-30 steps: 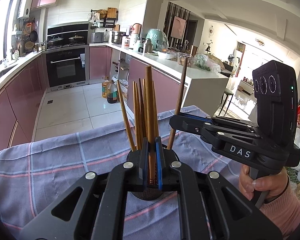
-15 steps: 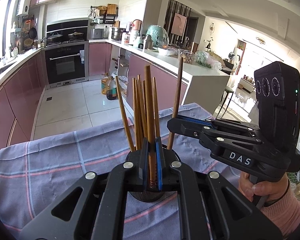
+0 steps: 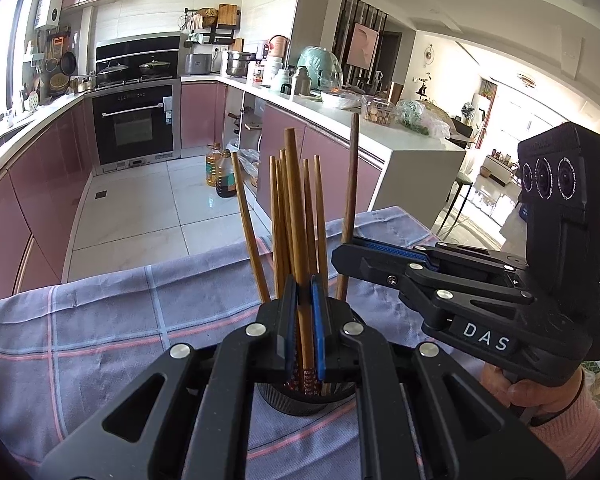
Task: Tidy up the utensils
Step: 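Push both held chopsticks down into the mesh cup with both tools, then open both tools and pull them back from the mesh cup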
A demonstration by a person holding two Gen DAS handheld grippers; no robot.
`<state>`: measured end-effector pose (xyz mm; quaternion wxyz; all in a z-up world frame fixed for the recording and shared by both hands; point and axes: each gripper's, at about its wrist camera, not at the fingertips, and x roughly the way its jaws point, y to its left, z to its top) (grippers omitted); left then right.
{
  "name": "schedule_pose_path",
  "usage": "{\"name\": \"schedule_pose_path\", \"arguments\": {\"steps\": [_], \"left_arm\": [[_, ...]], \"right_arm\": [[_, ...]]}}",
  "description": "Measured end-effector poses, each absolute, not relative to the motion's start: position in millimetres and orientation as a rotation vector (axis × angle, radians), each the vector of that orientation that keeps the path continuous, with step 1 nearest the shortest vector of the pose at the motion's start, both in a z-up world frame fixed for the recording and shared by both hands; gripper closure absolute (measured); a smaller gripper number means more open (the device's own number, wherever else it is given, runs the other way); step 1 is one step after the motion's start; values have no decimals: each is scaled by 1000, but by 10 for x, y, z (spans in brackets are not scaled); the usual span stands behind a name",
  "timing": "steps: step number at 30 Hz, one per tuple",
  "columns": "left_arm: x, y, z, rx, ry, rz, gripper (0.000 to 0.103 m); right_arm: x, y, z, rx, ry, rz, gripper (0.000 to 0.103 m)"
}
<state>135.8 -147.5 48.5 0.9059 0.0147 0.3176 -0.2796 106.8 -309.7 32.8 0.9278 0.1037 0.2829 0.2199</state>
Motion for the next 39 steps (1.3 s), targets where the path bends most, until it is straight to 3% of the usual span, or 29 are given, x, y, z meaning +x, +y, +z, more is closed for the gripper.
{"name": "schedule_pose_path", "arguments": {"steps": [33, 35, 37, 39], "left_arm": [[1543, -1473, 226, 10, 700, -556, 93], [1521, -1447, 202, 7, 701, -554, 84], [1479, -1409, 194, 9, 690, -547, 81], [1400, -1339, 195, 10, 667, -539, 76]], "right_arm": [[1195, -3087, 268, 252, 604, 436, 95], [1171, -3094, 254, 253, 603, 435, 89], [1135, -3106, 241, 253, 598, 432, 75], [1089, -3106, 226, 252, 598, 432, 73]]}}
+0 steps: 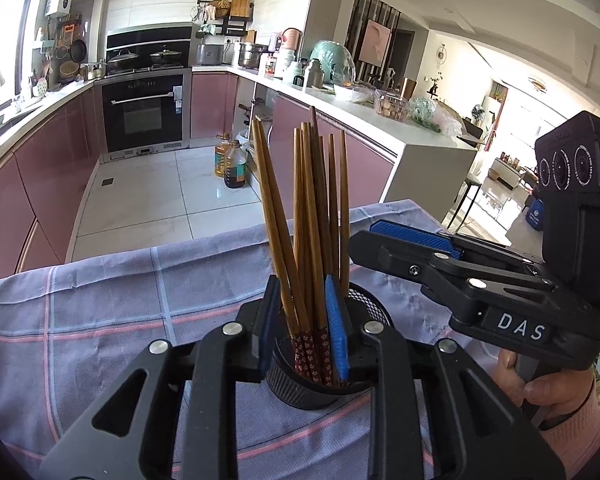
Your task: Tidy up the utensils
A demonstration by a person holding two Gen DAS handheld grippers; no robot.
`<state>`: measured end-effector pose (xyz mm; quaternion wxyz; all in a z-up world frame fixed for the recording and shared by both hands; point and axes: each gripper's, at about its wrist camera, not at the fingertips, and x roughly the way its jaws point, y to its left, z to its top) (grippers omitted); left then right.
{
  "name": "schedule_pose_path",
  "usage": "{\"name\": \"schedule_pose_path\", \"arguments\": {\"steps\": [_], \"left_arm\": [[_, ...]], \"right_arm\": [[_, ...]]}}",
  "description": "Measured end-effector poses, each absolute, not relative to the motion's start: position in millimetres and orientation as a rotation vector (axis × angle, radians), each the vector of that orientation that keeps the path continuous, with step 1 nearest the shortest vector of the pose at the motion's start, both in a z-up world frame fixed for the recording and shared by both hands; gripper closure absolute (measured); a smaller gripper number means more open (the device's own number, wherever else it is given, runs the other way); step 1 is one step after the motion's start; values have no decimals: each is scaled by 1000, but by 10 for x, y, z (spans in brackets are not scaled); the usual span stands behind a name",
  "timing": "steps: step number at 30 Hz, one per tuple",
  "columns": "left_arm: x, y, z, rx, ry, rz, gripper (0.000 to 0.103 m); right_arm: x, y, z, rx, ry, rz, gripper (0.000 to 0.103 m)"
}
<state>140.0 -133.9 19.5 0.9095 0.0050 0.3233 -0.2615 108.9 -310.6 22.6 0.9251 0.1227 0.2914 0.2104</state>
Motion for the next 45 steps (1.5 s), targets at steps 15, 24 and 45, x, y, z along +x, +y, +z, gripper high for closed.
{"name": "schedule_pose_path", "arguments": {"steps": [15, 24, 45], "left_arm": [[510, -522, 299, -19, 416, -242, 6], [-2, -299, 427, -2, 299, -146, 6], [-474, -137, 485, -16, 238, -84, 6]], "right_arm": [[472, -2979, 200, 144, 481, 348, 7], [64, -2819, 250, 103, 374, 281, 7], [-374, -2683, 352, 47, 242, 186, 7]]}}
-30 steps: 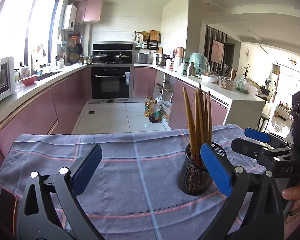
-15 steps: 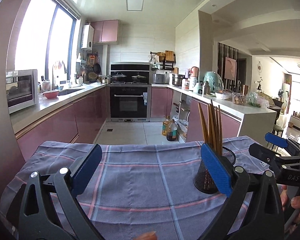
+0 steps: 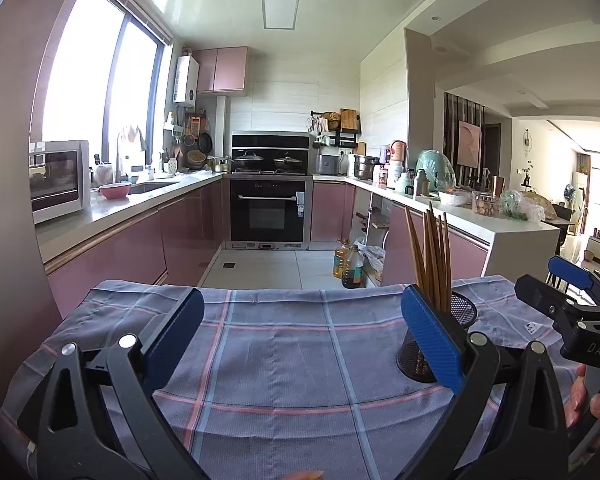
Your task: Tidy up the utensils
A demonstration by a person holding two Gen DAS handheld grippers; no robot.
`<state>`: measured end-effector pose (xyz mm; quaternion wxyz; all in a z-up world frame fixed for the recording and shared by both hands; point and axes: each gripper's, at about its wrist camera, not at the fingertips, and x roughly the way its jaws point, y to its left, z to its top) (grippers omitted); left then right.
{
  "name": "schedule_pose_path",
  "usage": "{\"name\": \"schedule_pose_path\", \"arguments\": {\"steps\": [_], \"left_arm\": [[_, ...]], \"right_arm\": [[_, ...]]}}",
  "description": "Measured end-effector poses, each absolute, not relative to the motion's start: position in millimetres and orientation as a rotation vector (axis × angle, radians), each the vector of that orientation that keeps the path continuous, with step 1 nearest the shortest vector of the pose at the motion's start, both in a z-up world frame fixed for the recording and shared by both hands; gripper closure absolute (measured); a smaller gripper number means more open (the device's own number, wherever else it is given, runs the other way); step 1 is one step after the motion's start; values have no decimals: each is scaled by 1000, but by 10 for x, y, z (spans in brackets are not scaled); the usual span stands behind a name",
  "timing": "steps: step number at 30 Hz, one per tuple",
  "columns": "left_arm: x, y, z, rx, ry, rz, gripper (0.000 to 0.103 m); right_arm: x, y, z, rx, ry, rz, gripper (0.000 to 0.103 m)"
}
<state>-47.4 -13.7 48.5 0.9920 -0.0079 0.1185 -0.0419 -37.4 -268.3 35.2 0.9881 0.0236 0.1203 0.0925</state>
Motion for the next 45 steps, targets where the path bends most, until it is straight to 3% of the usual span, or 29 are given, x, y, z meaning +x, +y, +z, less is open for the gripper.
{"name": "schedule_pose_path", "arguments": {"steps": [45], "left_arm": [[-480, -217, 503, -12, 219, -73, 6]], "right_arm": [[-359, -2682, 345, 58, 242, 181, 7]]}}
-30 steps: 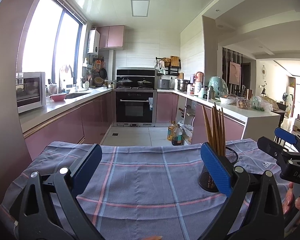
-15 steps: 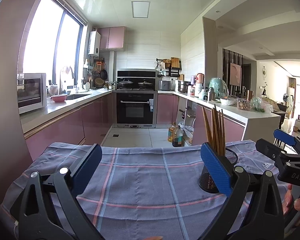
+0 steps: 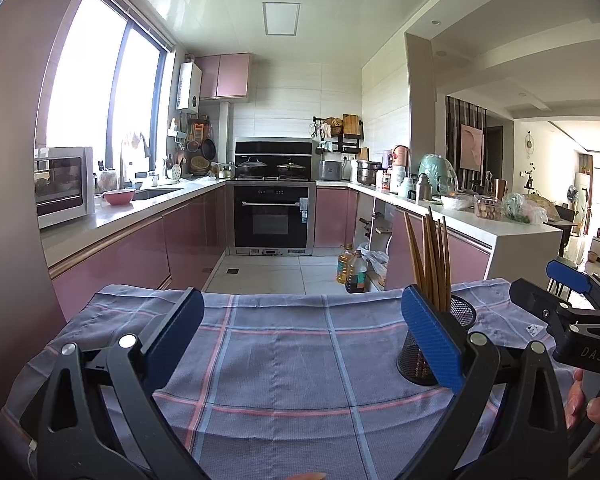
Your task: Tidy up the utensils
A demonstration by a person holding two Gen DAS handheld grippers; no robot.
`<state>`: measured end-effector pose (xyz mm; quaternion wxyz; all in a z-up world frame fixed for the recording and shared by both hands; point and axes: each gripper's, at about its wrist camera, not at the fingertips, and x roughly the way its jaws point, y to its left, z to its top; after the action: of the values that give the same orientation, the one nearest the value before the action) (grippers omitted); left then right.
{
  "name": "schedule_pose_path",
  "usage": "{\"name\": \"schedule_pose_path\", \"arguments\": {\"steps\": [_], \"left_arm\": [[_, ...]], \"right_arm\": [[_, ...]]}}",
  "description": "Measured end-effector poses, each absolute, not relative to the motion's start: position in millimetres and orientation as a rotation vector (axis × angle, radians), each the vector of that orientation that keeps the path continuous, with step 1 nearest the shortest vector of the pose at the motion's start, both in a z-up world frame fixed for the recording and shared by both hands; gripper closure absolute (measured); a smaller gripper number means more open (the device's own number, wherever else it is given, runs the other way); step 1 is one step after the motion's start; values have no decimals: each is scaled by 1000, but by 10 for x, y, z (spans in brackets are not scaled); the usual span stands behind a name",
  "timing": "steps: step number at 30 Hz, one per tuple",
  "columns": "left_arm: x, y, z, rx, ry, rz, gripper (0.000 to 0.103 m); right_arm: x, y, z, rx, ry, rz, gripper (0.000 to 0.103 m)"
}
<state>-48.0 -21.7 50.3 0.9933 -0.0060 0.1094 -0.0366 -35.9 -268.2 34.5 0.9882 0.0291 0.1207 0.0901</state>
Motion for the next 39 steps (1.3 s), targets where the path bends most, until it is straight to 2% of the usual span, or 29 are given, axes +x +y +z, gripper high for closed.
{"name": "schedule_pose_path", "arguments": {"steps": [39], "left_arm": [[-492, -234, 495, -8, 219, -68, 6]], "right_arm": [[-345, -2669, 314, 62, 250, 180, 7]]}}
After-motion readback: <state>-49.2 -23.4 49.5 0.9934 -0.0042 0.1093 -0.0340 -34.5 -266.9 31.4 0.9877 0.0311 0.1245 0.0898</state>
